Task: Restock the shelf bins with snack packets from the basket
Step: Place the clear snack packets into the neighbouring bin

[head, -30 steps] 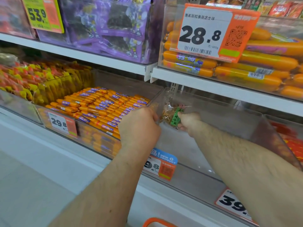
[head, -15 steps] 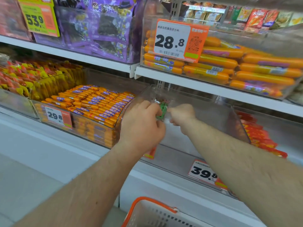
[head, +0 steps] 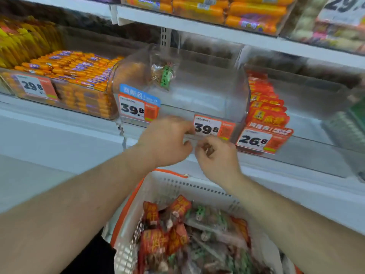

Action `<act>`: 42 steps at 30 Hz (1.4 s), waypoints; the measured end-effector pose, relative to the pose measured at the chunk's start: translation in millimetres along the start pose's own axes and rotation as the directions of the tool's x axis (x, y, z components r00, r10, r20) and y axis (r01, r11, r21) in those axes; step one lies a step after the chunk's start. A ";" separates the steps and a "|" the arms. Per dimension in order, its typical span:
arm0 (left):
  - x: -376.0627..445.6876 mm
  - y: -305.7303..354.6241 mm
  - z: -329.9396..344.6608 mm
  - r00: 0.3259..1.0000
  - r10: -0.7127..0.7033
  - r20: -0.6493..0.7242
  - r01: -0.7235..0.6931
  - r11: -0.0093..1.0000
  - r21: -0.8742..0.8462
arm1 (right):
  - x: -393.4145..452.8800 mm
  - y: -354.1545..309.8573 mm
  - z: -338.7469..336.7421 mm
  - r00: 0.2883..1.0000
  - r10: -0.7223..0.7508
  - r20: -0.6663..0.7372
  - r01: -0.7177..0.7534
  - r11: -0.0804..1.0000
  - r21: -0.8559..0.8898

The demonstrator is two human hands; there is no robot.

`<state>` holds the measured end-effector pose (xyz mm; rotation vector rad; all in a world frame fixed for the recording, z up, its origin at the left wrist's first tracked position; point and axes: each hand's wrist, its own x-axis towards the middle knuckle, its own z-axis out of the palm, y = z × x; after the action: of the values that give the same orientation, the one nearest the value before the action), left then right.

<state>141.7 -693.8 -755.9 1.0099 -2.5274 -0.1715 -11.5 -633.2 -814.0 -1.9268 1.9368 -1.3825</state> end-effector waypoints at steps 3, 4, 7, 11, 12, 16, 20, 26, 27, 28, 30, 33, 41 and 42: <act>-9.7 7.8 32.2 0.964 -0.018 0.265 0.010 0.999 0.032 | -33.5 33.8 14.1 0.969 0.104 0.224 -0.074 0.988 -0.138; -11.8 9.1 40.0 0.943 -0.021 0.333 0.010 0.999 0.033 | -43.4 44.9 18.0 0.932 0.165 0.324 -0.099 0.972 -0.212; -15.6 15.6 56.3 0.889 -0.007 0.457 -0.004 1.000 0.023 | -76.2 70.9 30.8 0.694 0.382 0.611 -0.094 0.889 -0.449; -15.1 22.1 64.6 0.855 0.010 0.518 -0.017 1.000 0.008 | -114.6 85.6 40.1 0.502 0.498 0.707 0.167 0.746 -0.644; -14.5 21.9 65.1 0.854 0.011 0.520 -0.015 1.000 0.002 | -122.1 89.9 41.6 0.478 0.524 0.705 0.194 0.719 -0.667; -16.5 17.8 67.0 0.829 0.005 0.559 -0.006 1.000 0.000 | -138.8 97.8 40.8 0.461 0.529 0.712 0.300 0.662 -0.686; -19.0 10.1 67.8 0.796 -0.012 0.605 0.023 1.000 -0.011 | -136.3 94.7 28.4 0.458 0.486 0.744 0.348 0.672 -0.654; -21.2 2.2 63.8 0.742 -0.035 0.669 0.082 0.996 -0.039 | -82.6 60.9 4.3 0.627 0.508 0.590 0.059 0.725 -0.686; -21.6 2.0 63.6 0.737 -0.034 0.674 0.089 0.995 -0.047 | -70.1 52.5 -0.8 0.638 0.534 0.554 -0.019 0.731 -0.682; -22.3 2.2 64.1 0.734 -0.035 0.679 0.102 0.993 -0.059 | -58.3 45.0 -5.5 0.639 0.569 0.517 -0.114 0.735 -0.668; -24.0 6.4 61.9 0.724 -0.028 0.689 0.140 0.985 -0.106 | -36.8 29.2 -14.9 0.615 0.650 0.447 -0.380 0.741 -0.554; -30.4 18.9 55.7 0.699 -0.001 0.715 0.159 0.975 -0.154 | -11.2 0.7 -25.7 0.489 0.755 0.437 -0.787 0.598 -0.152; -28.0 9.7 51.1 0.949 -0.201 0.242 0.302 0.796 -0.525 | 13.7 -53.0 -58.0 0.454 0.739 0.498 -0.890 0.403 0.214; -26.5 5.9 45.4 0.926 -0.218 0.307 0.372 0.657 -0.655 | 12.5 -52.8 -61.5 0.494 0.747 0.444 -0.868 0.453 0.203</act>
<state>136.3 -673.0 -804.3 1.0805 -2.0961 -1.3010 -12.0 -601.2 -738.5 -0.6903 1.7982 -0.9718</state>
